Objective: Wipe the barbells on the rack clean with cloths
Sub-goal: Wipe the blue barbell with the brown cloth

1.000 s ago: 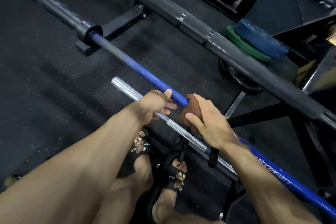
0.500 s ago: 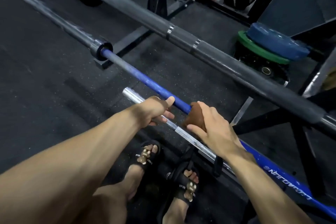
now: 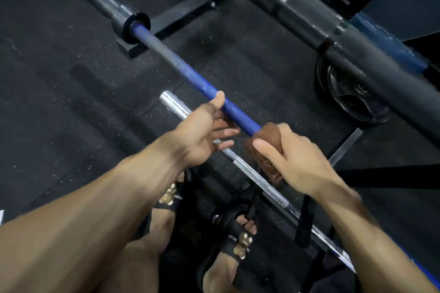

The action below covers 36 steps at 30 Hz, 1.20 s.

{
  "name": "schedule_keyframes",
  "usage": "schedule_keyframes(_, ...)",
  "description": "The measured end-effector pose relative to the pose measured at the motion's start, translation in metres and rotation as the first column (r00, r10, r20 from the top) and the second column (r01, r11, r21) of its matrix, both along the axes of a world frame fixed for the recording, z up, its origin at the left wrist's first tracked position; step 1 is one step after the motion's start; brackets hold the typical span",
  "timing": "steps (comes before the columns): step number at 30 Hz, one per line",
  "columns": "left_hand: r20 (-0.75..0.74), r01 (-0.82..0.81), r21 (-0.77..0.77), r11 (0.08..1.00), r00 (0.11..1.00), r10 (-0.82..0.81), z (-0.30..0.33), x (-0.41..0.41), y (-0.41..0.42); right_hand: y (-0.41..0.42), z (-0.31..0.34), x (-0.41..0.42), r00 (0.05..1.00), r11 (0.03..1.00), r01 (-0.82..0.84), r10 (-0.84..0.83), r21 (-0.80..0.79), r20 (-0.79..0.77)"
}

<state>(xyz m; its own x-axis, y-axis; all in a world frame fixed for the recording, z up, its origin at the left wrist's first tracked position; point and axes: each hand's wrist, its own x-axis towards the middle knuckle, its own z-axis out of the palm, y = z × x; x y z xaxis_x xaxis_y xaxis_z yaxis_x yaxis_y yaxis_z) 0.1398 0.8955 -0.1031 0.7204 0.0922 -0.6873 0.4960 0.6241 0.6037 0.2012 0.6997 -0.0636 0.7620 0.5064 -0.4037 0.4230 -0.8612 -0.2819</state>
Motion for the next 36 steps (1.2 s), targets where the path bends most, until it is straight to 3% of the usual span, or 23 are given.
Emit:
schedule_keyframes(5, 0.043, -0.064, -0.066, 0.996, 0.997, 0.067, -0.002, -0.002, -0.004, 0.054, -0.005, 0.005, 0.997, 0.999, -0.046, 0.044, 0.023, 0.065)
schedule_keyframes(13, 0.007, -0.075, -0.02, 0.997, 0.997, 0.075, -0.007, -0.005, 0.0, -0.001, 0.011, -0.015, 0.999, 0.999, 0.038, -0.039, -0.037, -0.03)
schedule_keyframes(16, 0.016, -0.041, 0.004, 0.999, 0.999, 0.041, -0.01, -0.007, 0.0, 0.031, 0.008, -0.009, 0.999, 0.99, -0.017, 0.022, -0.139, 0.035)
schedule_keyframes(21, 0.052, -0.088, -0.04, 0.995, 0.995, 0.09, -0.008, -0.008, -0.001, 0.097, 0.001, 0.007, 0.998, 0.997, -0.05, 0.052, -0.05, 0.029)
schedule_keyframes(25, 0.069, -0.127, -0.023, 0.992, 0.989, 0.128, -0.006, -0.01, 0.004, 0.068, 0.002, 0.004, 0.999, 0.999, -0.037, 0.037, 0.016, 0.0)
schedule_keyframes(31, -0.018, -0.253, -0.049, 0.966, 0.968, 0.252, -0.008, -0.011, 0.015, -0.007, 0.007, -0.011, 0.992, 0.997, 0.068, -0.063, 0.039, -0.108)
schedule_keyframes(36, -0.006, -0.277, -0.109, 0.955, 0.96, 0.278, -0.013, -0.013, 0.02, 0.013, 0.009, -0.007, 0.996, 0.999, 0.036, -0.037, -0.013, -0.087)
